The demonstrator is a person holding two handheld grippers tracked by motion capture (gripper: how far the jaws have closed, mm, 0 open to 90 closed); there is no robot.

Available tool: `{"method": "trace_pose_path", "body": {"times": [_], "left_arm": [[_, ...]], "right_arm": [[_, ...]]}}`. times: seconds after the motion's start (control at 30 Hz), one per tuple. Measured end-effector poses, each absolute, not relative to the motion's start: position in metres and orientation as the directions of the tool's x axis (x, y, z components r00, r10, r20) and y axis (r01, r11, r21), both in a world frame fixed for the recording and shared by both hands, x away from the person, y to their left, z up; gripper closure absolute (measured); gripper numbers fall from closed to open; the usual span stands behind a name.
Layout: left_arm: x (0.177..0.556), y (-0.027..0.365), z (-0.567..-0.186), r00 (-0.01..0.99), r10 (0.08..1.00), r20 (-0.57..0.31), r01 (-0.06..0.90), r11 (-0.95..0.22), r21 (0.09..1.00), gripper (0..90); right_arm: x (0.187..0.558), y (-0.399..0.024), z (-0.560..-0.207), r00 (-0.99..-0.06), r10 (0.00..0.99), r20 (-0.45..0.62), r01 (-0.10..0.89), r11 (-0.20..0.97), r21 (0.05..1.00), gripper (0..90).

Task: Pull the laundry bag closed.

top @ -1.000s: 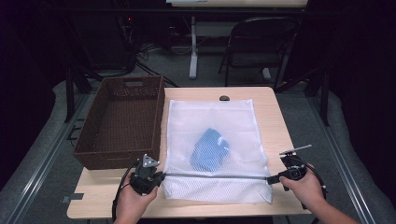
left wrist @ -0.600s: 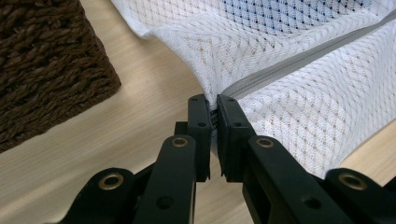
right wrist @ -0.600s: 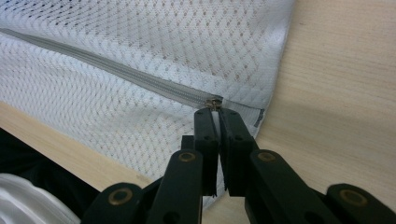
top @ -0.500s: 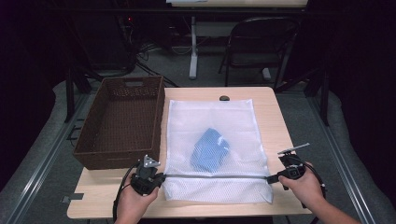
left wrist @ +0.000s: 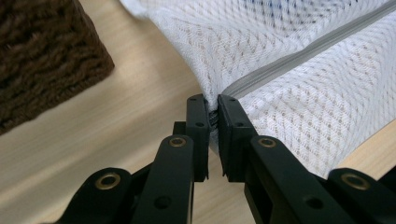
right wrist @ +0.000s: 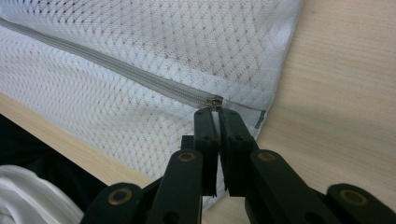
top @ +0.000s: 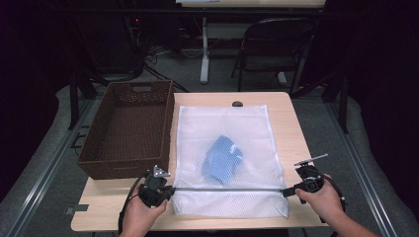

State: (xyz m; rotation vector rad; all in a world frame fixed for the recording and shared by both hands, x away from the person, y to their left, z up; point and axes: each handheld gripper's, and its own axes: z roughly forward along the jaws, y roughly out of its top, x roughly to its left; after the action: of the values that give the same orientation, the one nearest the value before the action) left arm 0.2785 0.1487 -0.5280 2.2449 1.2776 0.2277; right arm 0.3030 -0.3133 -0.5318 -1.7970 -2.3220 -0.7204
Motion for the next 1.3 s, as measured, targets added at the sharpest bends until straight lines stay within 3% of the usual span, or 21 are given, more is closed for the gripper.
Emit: {"method": "trace_pose_path", "body": {"times": [0.3,0.47,0.7,1.07,1.3], "left_arm": [[0.275,0.15,-0.542,0.527,0.841,-0.126,0.752,-0.392,0.53,80.4],[0.274,0.16,-0.543,0.5,0.847,-0.184,0.768,-0.335,0.546,72.5],[0.271,0.174,-0.537,0.494,0.847,-0.197,0.752,-0.303,0.585,59.7],[0.266,0.2,-0.53,0.49,0.848,-0.2,0.722,-0.266,0.638,54.3],[0.261,0.22,-0.532,0.473,0.859,-0.197,0.704,-0.233,0.671,49.8]], "right_arm": [[0.297,-0.313,-0.534,-0.307,0.878,0.368,0.927,0.188,0.325,85.5],[0.293,-0.317,-0.53,-0.335,0.871,0.36,0.899,0.182,0.398,76.3],[0.282,-0.322,-0.528,-0.357,0.86,0.363,0.861,0.153,0.485,62.9],[0.27,-0.322,-0.527,-0.481,0.84,0.25,0.725,0.22,0.653,47.8],[0.259,-0.321,-0.53,-0.497,0.838,0.224,0.669,0.206,0.714,43.9]]}}
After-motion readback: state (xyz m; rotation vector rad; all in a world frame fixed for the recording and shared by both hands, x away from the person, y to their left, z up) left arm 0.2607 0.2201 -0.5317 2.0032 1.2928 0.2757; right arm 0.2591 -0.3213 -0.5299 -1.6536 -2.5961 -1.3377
